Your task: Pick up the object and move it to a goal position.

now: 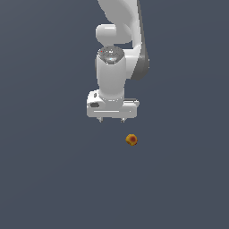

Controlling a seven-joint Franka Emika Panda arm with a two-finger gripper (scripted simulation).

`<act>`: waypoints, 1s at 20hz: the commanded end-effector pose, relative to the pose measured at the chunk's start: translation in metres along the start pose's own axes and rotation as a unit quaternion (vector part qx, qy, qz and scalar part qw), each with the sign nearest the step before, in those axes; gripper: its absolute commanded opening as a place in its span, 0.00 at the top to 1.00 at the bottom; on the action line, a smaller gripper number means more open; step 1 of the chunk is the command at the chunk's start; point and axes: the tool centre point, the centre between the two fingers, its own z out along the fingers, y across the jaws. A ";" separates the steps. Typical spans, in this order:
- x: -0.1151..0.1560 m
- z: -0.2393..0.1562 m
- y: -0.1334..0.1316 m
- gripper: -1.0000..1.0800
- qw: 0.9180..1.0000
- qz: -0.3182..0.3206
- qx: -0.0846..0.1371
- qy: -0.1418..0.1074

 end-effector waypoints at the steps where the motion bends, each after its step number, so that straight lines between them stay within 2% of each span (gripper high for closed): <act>1: 0.000 0.000 0.000 0.04 1.000 0.000 0.000 0.000; 10: -0.011 0.015 -0.025 0.04 0.999 -0.028 0.004 -0.025; 20: -0.009 0.017 -0.027 0.04 0.999 -0.044 0.003 -0.024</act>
